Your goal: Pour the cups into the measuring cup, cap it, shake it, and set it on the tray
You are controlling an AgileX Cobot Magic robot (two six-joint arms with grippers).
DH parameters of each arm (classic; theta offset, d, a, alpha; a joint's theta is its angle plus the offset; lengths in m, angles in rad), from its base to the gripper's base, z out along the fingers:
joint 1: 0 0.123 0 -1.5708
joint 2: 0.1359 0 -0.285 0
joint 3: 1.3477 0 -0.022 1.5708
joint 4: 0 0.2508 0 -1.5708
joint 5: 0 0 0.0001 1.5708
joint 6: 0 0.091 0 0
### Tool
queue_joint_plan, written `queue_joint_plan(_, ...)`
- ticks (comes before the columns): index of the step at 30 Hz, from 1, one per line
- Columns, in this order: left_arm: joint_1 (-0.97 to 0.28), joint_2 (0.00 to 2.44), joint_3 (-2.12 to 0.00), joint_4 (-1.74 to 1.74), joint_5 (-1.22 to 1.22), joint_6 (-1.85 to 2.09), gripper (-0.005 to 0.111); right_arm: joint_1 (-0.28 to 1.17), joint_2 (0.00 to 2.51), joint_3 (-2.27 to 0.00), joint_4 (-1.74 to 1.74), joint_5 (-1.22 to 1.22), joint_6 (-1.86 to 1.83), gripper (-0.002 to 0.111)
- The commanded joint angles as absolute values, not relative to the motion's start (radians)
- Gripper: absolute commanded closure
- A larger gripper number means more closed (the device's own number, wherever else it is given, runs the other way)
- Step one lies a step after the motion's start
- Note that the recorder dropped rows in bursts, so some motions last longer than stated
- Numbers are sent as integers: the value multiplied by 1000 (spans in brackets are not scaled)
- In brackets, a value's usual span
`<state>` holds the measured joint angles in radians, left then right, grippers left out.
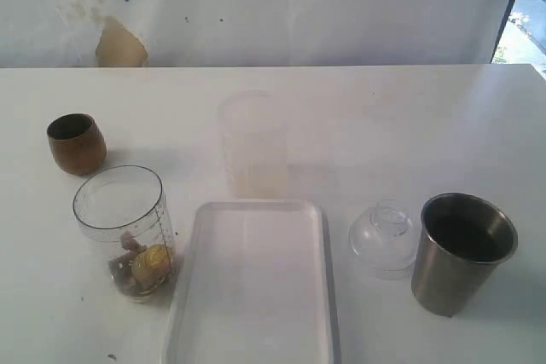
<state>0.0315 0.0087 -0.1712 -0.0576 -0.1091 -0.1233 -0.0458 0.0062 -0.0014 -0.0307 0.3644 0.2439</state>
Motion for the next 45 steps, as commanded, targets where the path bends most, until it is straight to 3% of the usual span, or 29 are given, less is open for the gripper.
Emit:
queue_joint_plan(1,35,0,-127,-74,25,-19,107,-41,0,0,-38,351,243,108)
queue_joint_plan(7,35,0,0,-58,34,-28,107,-41,0,0,-35,351,243,108)
queue_joint_plan(14,35,0,0,-8,234,-25,107,-41,0,0,-35,351,243,108)
queue_joint_plan(45,35,0,0,-10,227,-90,107,-41,0,0,-36,351,242,108)
